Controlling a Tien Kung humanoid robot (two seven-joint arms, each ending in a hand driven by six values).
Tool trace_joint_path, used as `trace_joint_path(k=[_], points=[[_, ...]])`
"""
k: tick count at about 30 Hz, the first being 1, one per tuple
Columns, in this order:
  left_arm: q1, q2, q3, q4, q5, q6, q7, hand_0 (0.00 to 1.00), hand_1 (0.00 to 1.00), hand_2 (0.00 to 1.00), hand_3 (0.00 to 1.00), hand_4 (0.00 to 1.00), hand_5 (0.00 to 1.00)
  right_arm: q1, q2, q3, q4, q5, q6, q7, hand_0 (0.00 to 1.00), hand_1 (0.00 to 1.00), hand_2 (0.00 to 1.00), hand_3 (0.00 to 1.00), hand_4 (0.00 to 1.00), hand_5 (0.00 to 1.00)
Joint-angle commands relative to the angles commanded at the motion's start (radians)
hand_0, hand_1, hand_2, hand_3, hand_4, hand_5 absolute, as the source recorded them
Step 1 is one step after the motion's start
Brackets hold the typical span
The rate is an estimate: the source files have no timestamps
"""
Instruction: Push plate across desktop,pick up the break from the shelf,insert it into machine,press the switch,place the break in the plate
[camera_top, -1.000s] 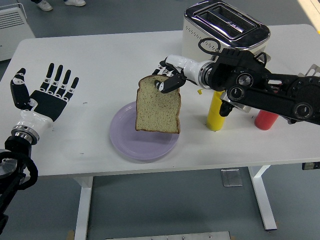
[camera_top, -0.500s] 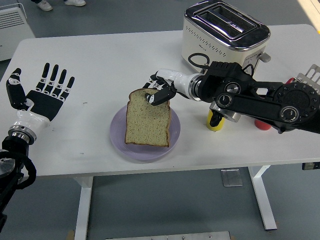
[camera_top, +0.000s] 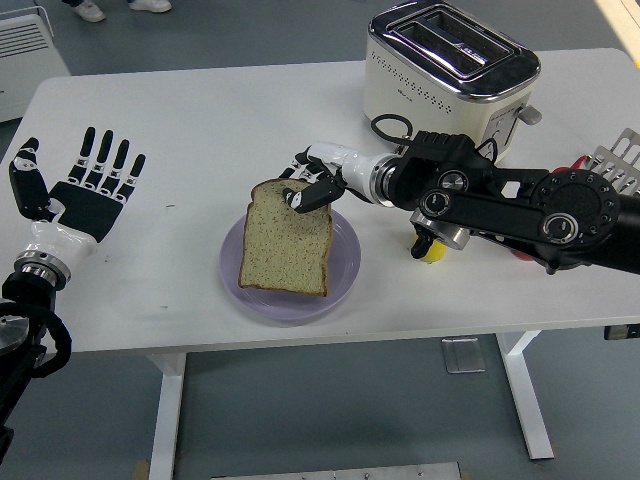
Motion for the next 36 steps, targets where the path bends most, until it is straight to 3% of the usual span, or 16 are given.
trace_joint_path(k=[16,17,22,23,34,35,36], points=[[0.001,-0.002,-0.005,0.015,0.005,0.001,-0.004,0.808,0.739,0.719,0.734,0.715,0.998,-0.017,0.017,-0.011,-0.022,0.029,-0.006,0.016,0.270,0.416,0.465,0.429,0.270,0.002],[0.001,-0.002,-0.006,0.016,0.006,0.002,-0.005,0.808,0.737,0.719,0.733,0.715,0.998,-0.018,0.017,-0.011,-0.022,0.030,-0.004,0.019,0.307,0.464,0.500,0.464,0.428,0.002],[0.002,-0.002,-0.020,0.025,0.011,0.004,-0.010,0.808,0.737,0.719,0.733,0.715,0.998,-0.019,0.016,-0.012,-0.025,0.036,0.021,0.029,0.307,0.464,0.500,0.464,0.428,0.002],[0.002,-0.002,-0.023,0.028,0.012,0.004,-0.011,0.807,0.737,0.717,0.731,0.717,0.998,-0.019,0.016,-0.013,-0.026,0.037,0.027,0.030,0.372,0.525,0.536,0.497,0.355,0.002],[0.004,-0.005,-0.033,0.045,0.019,0.005,-0.016,0.807,0.736,0.717,0.730,0.715,0.998,-0.023,0.018,-0.019,-0.033,0.042,0.055,0.029,0.411,0.536,0.540,0.500,0.358,0.002],[0.004,-0.006,-0.034,0.047,0.019,0.005,-0.016,0.806,0.735,0.717,0.728,0.716,0.998,-0.024,0.018,-0.020,-0.034,0.041,0.059,0.030,0.493,0.563,0.549,0.508,0.368,0.002],[0.004,-0.006,-0.034,0.047,0.020,0.005,-0.016,0.806,0.735,0.717,0.728,0.716,0.998,-0.024,0.018,-0.020,-0.035,0.041,0.062,0.030,0.493,0.563,0.549,0.508,0.368,0.002]])
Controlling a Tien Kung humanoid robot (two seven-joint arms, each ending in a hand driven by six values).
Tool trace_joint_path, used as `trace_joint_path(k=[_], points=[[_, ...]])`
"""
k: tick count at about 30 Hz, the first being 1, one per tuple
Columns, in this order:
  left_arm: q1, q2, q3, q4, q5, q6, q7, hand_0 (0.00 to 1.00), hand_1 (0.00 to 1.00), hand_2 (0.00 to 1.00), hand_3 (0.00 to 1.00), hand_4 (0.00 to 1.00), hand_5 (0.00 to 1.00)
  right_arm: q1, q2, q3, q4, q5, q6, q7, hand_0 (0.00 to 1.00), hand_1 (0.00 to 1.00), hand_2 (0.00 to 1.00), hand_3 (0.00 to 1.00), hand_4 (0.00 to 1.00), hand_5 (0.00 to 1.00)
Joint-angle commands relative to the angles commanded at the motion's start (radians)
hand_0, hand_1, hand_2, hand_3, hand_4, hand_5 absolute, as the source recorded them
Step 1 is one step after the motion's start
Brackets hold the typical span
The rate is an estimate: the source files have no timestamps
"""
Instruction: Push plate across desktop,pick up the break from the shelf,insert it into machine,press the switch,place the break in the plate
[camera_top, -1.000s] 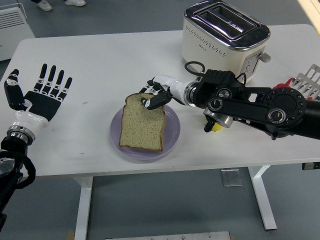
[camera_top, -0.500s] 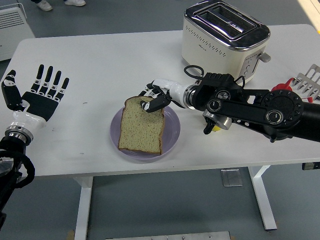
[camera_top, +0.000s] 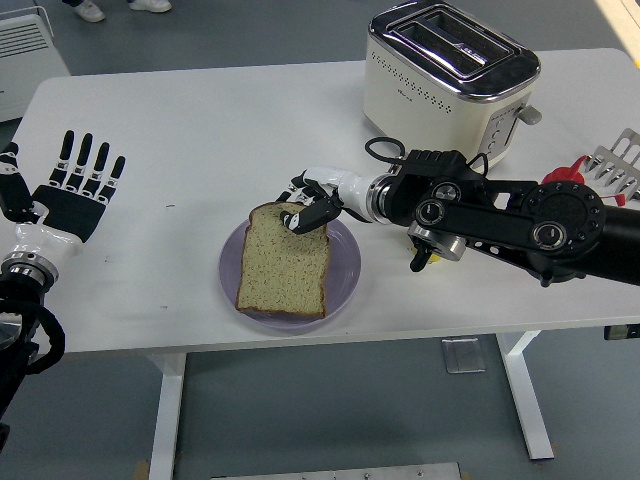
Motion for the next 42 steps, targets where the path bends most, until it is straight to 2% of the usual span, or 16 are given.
trace_joint_path(k=[10,11,16,17,22,23,31,42], points=[[-0.001,-0.001,-0.006,0.005,0.003,0.004,-0.004,0.805,0.734,0.714,0.727,0.717,0.998,0.003,-0.001,-0.002,-0.006,-0.022,0.006,0.008,0.506,0.567,0.556,0.510,0.399,0.002],[-0.001,-0.001,-0.006,0.006,0.003,0.004,-0.005,0.804,0.734,0.713,0.722,0.717,0.998,0.003,0.000,-0.003,-0.007,-0.024,0.005,0.010,0.520,0.579,0.556,0.509,0.441,0.014],[0.000,-0.002,-0.011,0.010,0.007,0.004,-0.005,0.804,0.734,0.713,0.722,0.717,0.998,0.005,-0.001,-0.005,-0.011,-0.049,0.002,0.015,0.520,0.579,0.556,0.509,0.441,0.014],[0.000,-0.002,-0.012,0.010,0.007,0.004,-0.005,0.805,0.734,0.712,0.720,0.717,0.998,0.005,-0.002,-0.006,-0.012,-0.056,0.004,0.014,0.548,0.595,0.571,0.518,0.572,0.126],[-0.001,-0.002,-0.011,0.012,0.010,0.006,-0.006,0.805,0.734,0.712,0.720,0.717,0.998,0.008,-0.003,-0.008,-0.015,-0.084,0.032,0.009,0.548,0.595,0.571,0.518,0.572,0.126],[-0.001,-0.002,-0.011,0.012,0.011,0.007,-0.006,0.805,0.733,0.711,0.718,0.719,0.998,0.008,-0.003,-0.008,-0.016,-0.088,0.036,0.008,0.573,0.616,0.606,0.551,0.637,0.195],[-0.004,-0.002,-0.011,0.014,0.013,0.008,-0.008,0.805,0.733,0.709,0.716,0.722,0.998,0.014,-0.006,-0.014,-0.019,-0.146,0.051,0.004,0.581,0.624,0.620,0.580,0.648,0.207],[-0.007,-0.002,-0.012,0.016,0.014,0.009,-0.009,0.804,0.733,0.707,0.712,0.724,0.998,0.025,-0.008,-0.017,-0.029,-0.283,0.034,0.022,0.591,0.635,0.633,0.602,0.650,0.212]])
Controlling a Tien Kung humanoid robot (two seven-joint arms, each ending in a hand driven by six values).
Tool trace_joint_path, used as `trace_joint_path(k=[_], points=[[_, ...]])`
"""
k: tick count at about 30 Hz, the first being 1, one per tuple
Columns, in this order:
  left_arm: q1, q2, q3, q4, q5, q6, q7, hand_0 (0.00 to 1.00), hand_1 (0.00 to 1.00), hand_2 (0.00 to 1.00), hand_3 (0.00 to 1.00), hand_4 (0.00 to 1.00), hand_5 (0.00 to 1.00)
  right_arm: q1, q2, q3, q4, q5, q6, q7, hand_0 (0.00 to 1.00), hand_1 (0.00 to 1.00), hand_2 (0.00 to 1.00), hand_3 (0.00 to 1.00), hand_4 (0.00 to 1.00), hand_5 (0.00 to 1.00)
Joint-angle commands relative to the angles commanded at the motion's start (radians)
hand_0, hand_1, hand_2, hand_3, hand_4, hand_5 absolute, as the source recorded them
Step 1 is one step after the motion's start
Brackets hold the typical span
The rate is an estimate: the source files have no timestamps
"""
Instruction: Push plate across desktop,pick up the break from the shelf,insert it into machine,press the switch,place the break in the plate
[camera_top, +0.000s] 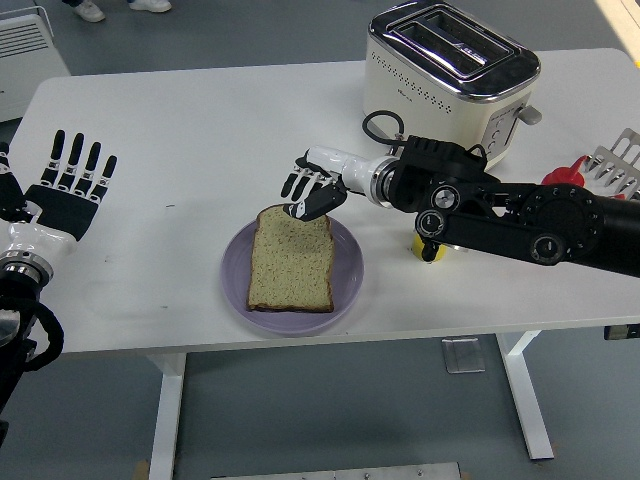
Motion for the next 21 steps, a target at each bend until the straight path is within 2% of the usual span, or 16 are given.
trace_joint_path(k=[8,16,21], points=[[0.000,0.001,-0.001,-0.006,0.000,0.001,-0.001,0.804,0.733,0.707,0.711,0.724,0.998,-0.006,-0.012,0.037,-0.001,-0.049,-0.024,0.014,0.593,0.637,0.634,0.605,0.650,0.210],[0.005,0.001,0.001,-0.042,0.007,0.007,-0.007,0.805,0.733,0.707,0.710,0.724,0.998,-0.061,-0.074,0.191,0.091,-0.092,-0.067,0.036,0.594,0.637,0.632,0.603,0.648,0.210],[0.016,0.005,-0.006,-0.076,0.014,0.011,-0.009,0.805,0.733,0.707,0.710,0.724,0.998,-0.115,-0.136,0.309,0.180,0.015,-0.157,0.124,0.594,0.630,0.623,0.592,0.639,0.196]])
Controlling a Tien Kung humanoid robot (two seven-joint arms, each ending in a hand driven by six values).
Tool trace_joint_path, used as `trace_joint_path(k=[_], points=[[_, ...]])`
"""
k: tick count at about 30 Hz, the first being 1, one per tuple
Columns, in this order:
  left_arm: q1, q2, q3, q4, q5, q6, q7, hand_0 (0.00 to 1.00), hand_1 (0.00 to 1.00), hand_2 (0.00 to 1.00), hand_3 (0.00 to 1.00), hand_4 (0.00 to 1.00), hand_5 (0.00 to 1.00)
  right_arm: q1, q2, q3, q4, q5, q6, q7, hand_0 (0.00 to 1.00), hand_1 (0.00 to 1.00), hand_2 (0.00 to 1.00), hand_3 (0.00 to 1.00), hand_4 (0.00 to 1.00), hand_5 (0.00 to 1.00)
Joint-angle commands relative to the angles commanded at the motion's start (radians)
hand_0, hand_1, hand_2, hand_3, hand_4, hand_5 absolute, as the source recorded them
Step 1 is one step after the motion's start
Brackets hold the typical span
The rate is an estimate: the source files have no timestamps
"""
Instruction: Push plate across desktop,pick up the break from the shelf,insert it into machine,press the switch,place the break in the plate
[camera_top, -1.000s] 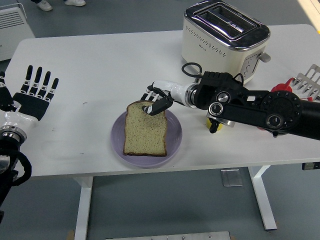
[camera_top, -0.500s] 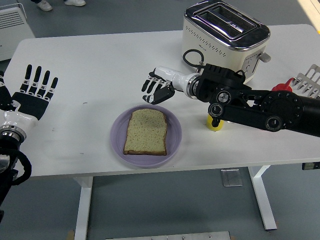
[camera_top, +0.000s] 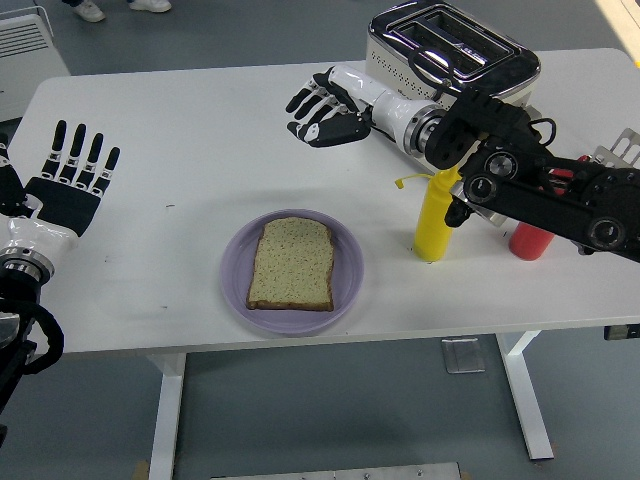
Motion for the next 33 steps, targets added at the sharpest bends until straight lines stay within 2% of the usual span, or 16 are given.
trace_joint_path(k=[3,8,13,14,20,24,26,31,32,33], points=[[0.003,0.001,-0.003,-0.013,0.000,0.002,0.001,0.805,0.733,0.707,0.709,0.724,0.998,-0.024,-0.031,0.068,0.042,0.065,-0.049,0.061,0.611,0.631,0.612,0.584,0.632,0.186],[0.007,0.005,-0.008,-0.034,-0.003,0.005,0.002,0.805,0.733,0.707,0.709,0.723,0.998,-0.077,-0.075,0.170,0.087,0.173,-0.088,0.160,0.633,0.635,0.606,0.581,0.643,0.202],[0.011,0.008,-0.016,-0.062,-0.010,0.010,0.004,0.805,0.733,0.707,0.709,0.723,0.998,-0.163,-0.127,0.279,0.138,0.302,-0.102,0.263,0.633,0.635,0.606,0.581,0.643,0.202],[0.012,0.008,-0.018,-0.067,-0.011,0.011,0.004,0.805,0.733,0.707,0.708,0.722,0.998,-0.178,-0.136,0.298,0.147,0.323,-0.103,0.277,0.663,0.639,0.606,0.580,0.641,0.199],[0.017,0.009,-0.032,-0.101,-0.024,0.017,0.006,0.804,0.733,0.707,0.708,0.723,0.998,-0.308,-0.197,0.446,0.237,0.472,-0.114,0.350,0.679,0.648,0.606,0.578,0.636,0.188],[0.019,0.009,-0.038,-0.109,-0.032,0.020,0.008,0.804,0.733,0.707,0.708,0.723,0.998,-0.398,-0.209,0.553,0.276,0.581,-0.124,0.379,0.679,0.648,0.606,0.578,0.636,0.188],[0.018,0.008,-0.040,-0.114,-0.039,0.022,0.009,0.804,0.733,0.707,0.708,0.722,0.998,-0.442,-0.203,0.604,0.289,0.640,-0.127,0.390,0.713,0.667,0.612,0.585,0.637,0.198],[0.005,0.003,-0.038,-0.125,-0.050,0.025,0.013,0.804,0.733,0.707,0.708,0.722,0.998,-0.544,-0.178,0.720,0.302,0.781,-0.118,0.402,0.713,0.667,0.612,0.585,0.637,0.198],[0.003,0.002,-0.038,-0.128,-0.052,0.026,0.013,0.804,0.733,0.707,0.709,0.722,0.998,-0.564,-0.174,0.744,0.304,0.812,-0.116,0.404,0.750,0.697,0.630,0.601,0.681,0.304],[0.000,0.002,-0.038,-0.130,-0.055,0.027,0.014,0.804,0.733,0.707,0.709,0.722,0.998,-0.584,-0.169,0.767,0.306,0.838,-0.110,0.403,0.750,0.697,0.630,0.601,0.681,0.304]])
